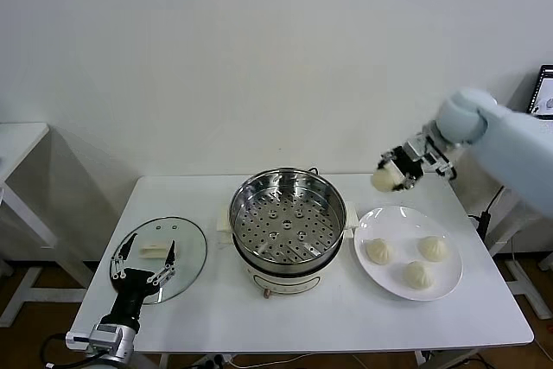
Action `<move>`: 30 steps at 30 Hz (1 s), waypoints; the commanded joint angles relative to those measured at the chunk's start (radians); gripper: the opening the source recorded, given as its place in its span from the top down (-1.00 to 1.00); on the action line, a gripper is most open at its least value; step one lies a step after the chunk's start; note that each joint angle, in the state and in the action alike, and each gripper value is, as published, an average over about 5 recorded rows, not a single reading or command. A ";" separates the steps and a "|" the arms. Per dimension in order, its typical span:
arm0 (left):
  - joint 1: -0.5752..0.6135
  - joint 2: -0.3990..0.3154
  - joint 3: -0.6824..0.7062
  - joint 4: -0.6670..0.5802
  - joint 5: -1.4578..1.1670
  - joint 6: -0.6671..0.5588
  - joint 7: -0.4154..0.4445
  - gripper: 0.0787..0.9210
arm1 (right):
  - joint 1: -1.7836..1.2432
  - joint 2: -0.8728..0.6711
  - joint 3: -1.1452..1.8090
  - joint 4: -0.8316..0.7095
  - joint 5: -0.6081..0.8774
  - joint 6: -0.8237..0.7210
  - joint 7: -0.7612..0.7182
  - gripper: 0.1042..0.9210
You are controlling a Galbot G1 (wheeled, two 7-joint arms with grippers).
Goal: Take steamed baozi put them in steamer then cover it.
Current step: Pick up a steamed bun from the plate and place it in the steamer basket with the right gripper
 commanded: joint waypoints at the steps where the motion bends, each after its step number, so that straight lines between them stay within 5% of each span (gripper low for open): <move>1: -0.001 0.006 -0.008 -0.002 0.001 0.002 0.006 -0.77 | 0.244 0.190 -0.215 0.135 0.007 0.218 0.006 -0.36; 12: -0.004 0.016 -0.043 0.016 -0.003 0.003 0.016 -0.77 | 0.116 0.404 -0.193 -0.003 -0.111 0.332 0.077 -0.36; 30: -0.003 0.019 -0.054 0.027 -0.003 -0.003 0.022 -0.77 | -0.095 0.496 -0.115 -0.262 -0.294 0.439 0.117 -0.36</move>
